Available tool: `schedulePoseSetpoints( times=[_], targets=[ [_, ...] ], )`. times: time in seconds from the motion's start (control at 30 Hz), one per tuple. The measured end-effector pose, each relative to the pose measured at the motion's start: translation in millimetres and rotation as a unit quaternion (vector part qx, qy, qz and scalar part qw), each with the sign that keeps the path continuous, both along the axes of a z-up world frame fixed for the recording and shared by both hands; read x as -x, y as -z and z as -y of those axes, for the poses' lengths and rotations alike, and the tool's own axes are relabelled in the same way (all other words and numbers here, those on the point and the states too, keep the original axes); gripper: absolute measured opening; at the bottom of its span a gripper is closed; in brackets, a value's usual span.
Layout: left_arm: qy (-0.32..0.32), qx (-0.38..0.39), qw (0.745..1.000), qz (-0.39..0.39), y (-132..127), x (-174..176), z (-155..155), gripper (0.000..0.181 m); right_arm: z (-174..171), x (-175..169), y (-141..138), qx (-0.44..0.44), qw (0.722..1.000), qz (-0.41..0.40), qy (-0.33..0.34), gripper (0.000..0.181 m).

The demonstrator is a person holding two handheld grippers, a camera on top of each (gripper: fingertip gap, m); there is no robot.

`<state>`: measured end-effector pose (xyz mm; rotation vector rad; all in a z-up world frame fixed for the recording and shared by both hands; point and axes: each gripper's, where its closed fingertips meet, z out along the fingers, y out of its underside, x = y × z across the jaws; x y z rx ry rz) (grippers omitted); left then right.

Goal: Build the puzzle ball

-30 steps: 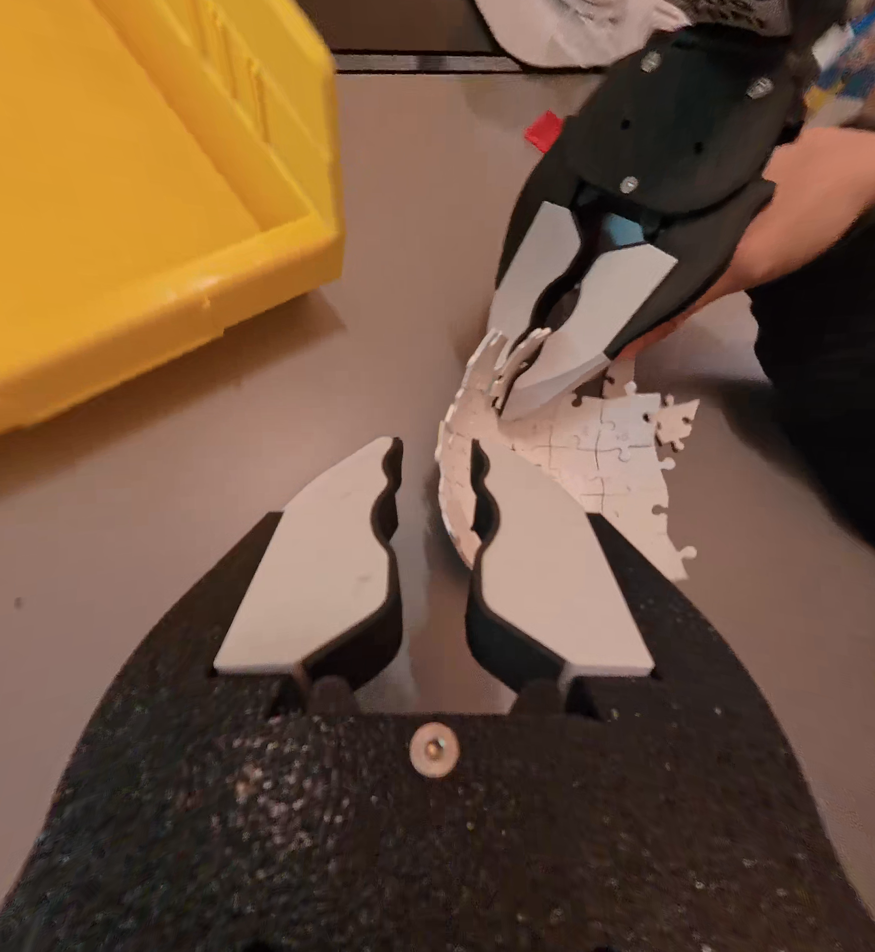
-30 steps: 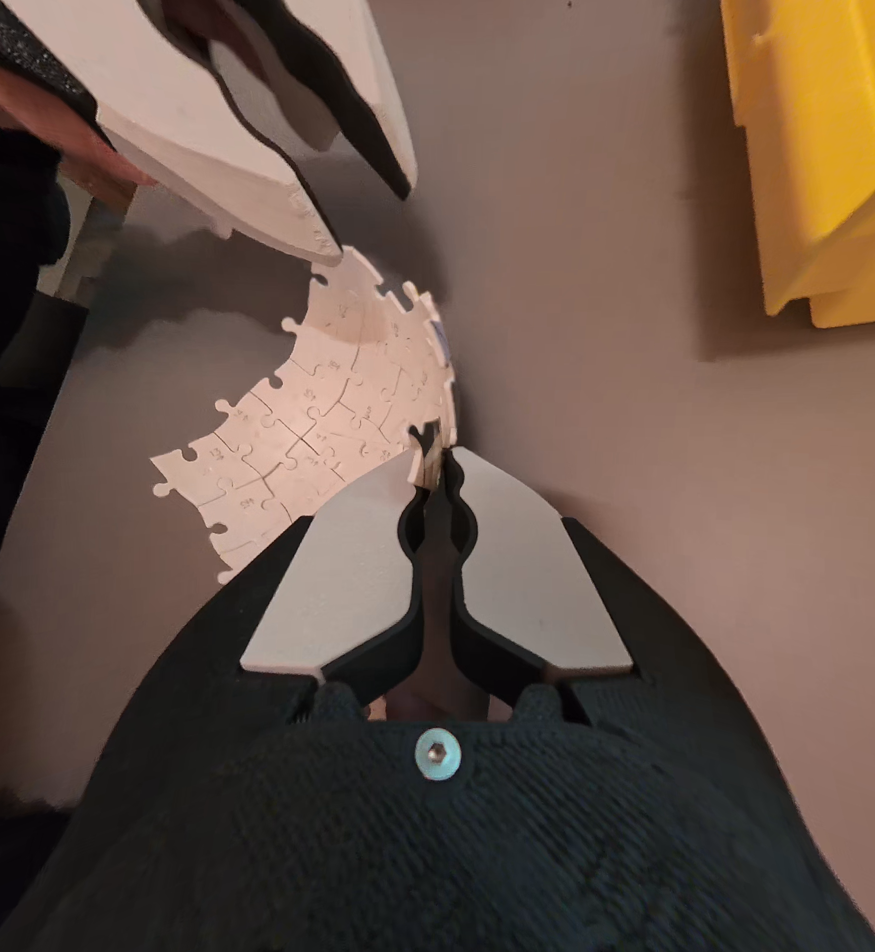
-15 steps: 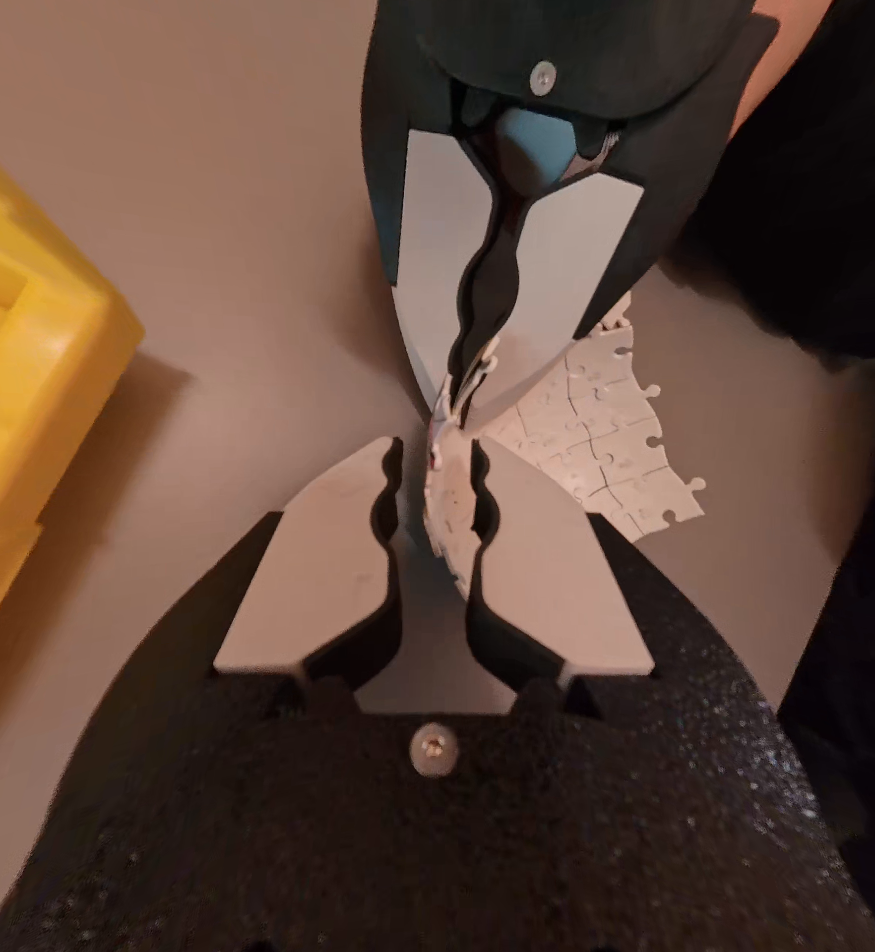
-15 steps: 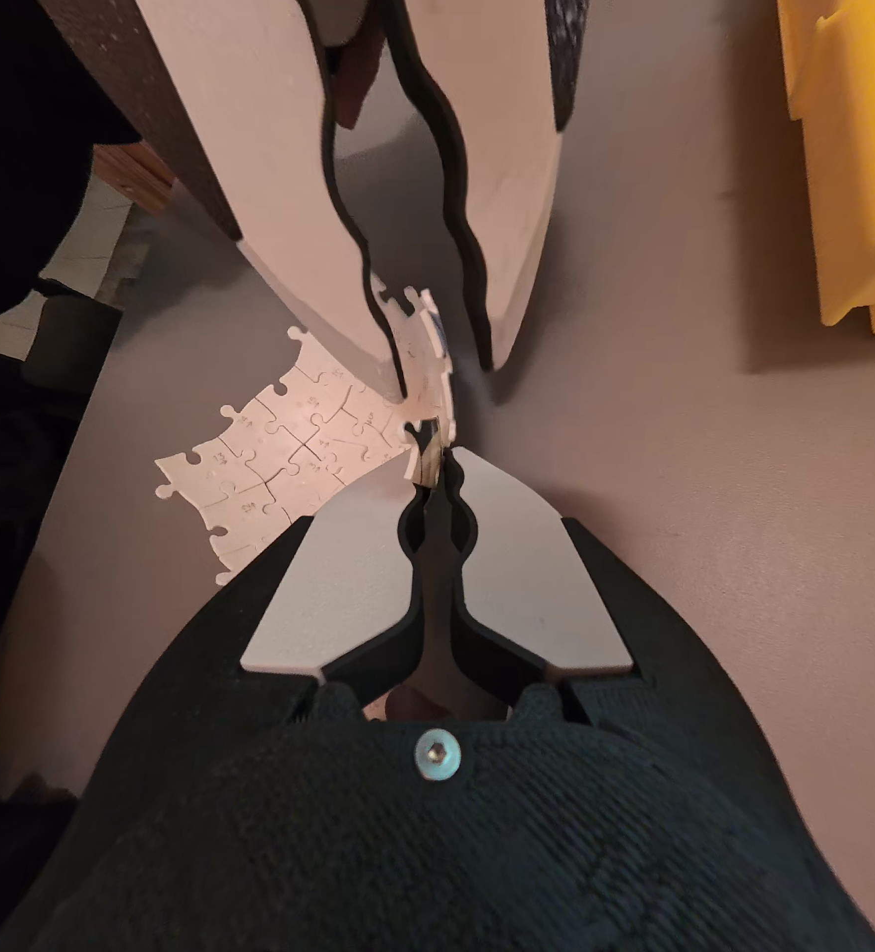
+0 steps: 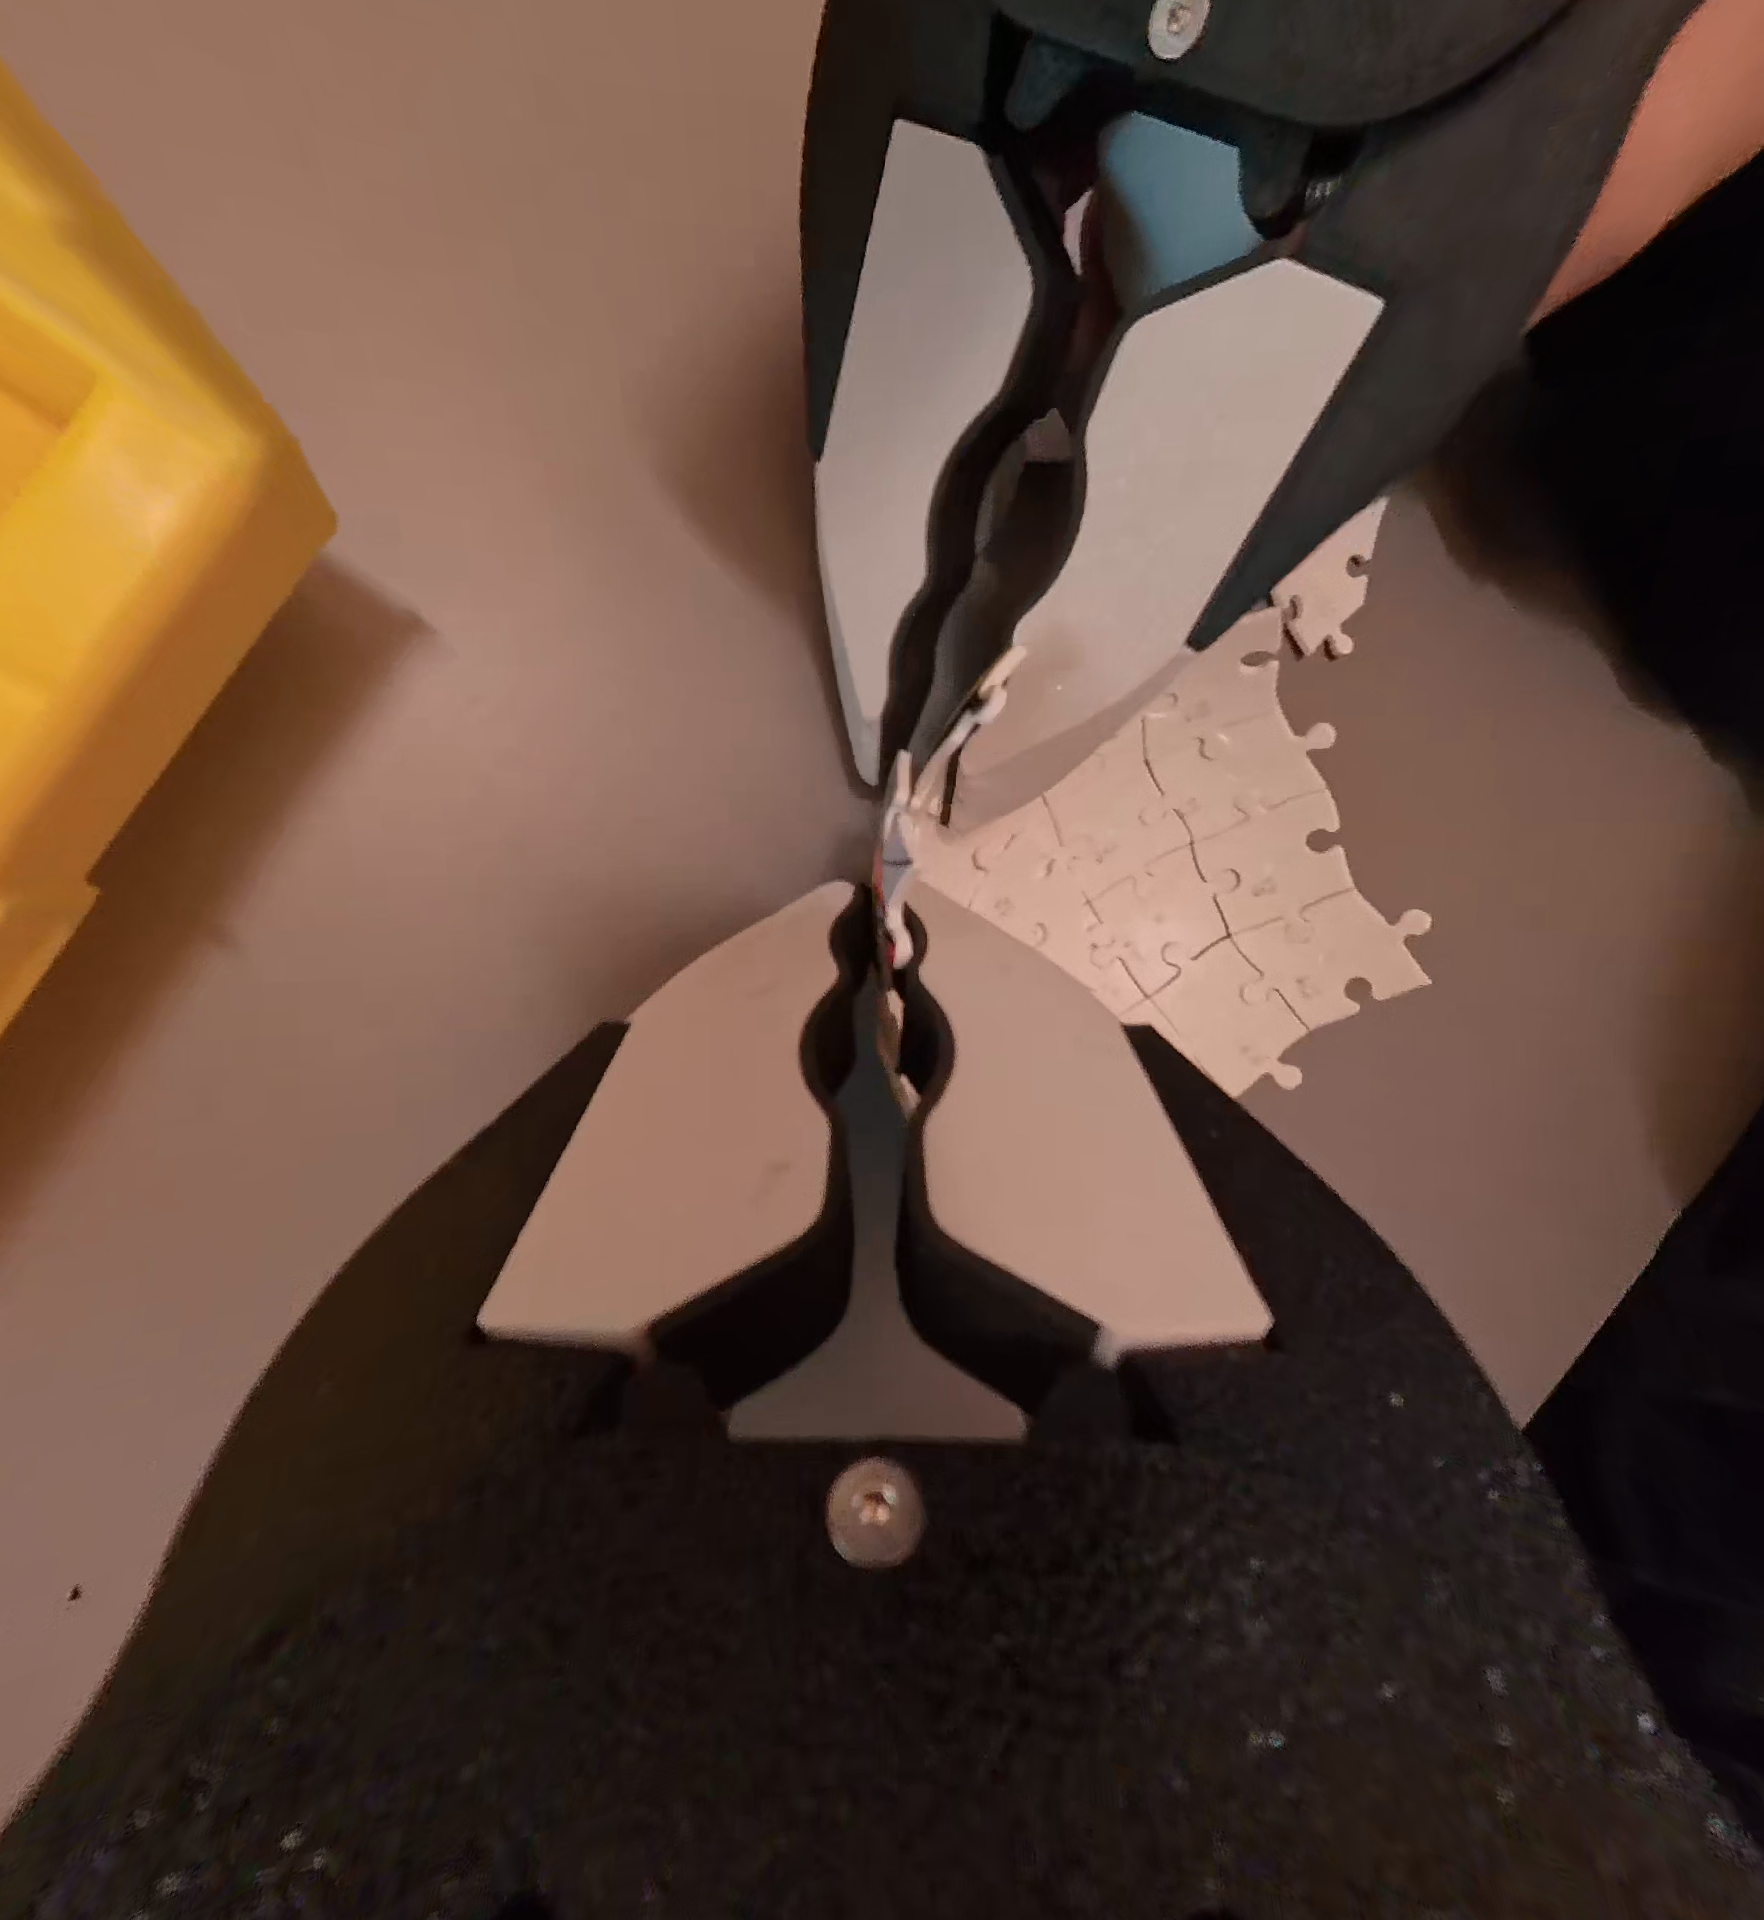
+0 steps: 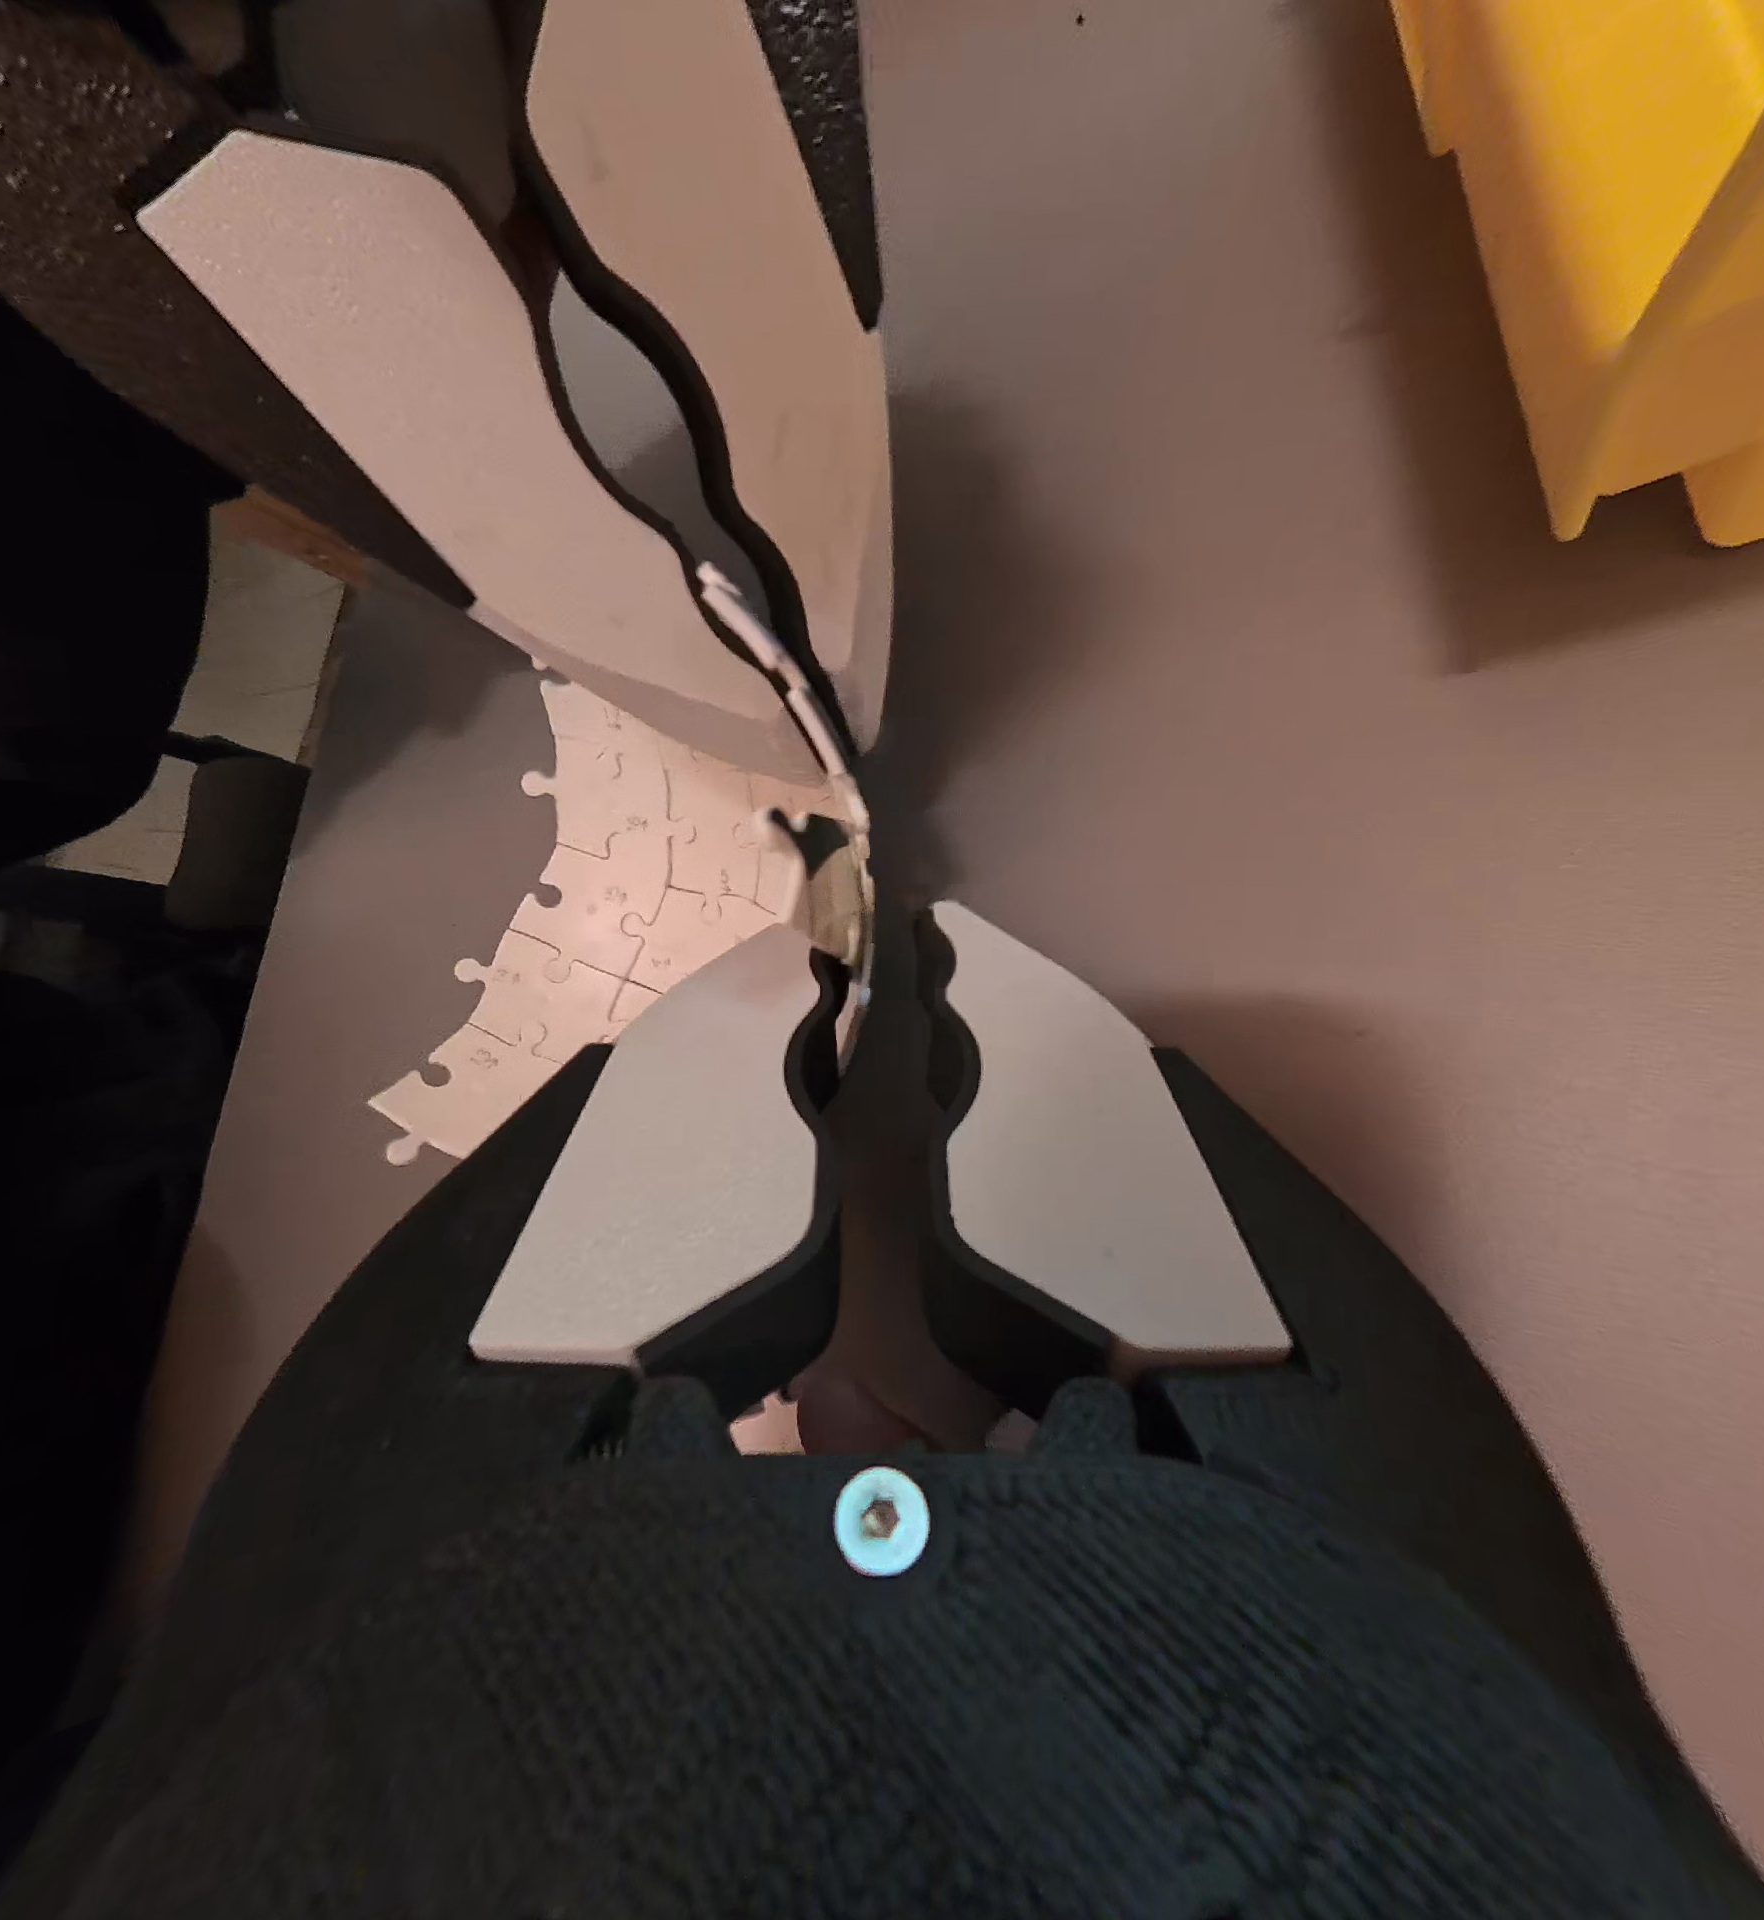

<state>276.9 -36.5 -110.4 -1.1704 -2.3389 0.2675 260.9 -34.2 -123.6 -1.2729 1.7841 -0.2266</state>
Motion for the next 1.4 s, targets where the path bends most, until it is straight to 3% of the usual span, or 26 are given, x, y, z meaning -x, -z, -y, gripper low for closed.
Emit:
schedulePoseSetpoints(
  times=[0.23,0.4,0.53,0.8,0.93,1.17,1.4],
  targets=[
    [0.012,0.023,1.0,0.01,-0.4,1.5,1.0,0.002,-4.9,-3.5,-2.4,-0.028,0.999,0.019,-0.01,0.005],
    [0.014,0.024,1.0,0.002,0.0,2.8,0.6,0.002,-0.6,-3.8,-3.4,-0.05,0.998,0.035,0.005,0.013],
    [0.019,0.025,1.0,0.004,0.7,2.3,0.2,0.002,-3.1,-4.5,-5.4,-0.044,0.998,0.042,-0.006,0.005],
    [0.022,0.023,0.999,0.012,1.0,2.3,0.0,0.002,-3.8,-3.3,-2.2,-0.015,0.999,0.029,-0.019,0.015],
    [0.02,0.022,0.999,0.014,1.3,1.2,-0.2,0.002,-3.0,-0.1,-3.6,-0.013,0.999,0.026,-0.017,0.028],
    [0.007,0.009,1.0,0.025,4.4,-3.2,-0.3,0.004,-1.5,4.3,-4.6,-0.005,0.999,0.031,-0.024,0.004],
    [-0.01,0.016,1.0,0.015,-1.9,-2.8,3.5,0.021,12.0,13.5,-12.2,0.003,0.999,0.043,0.005,0.004]
  ],
)
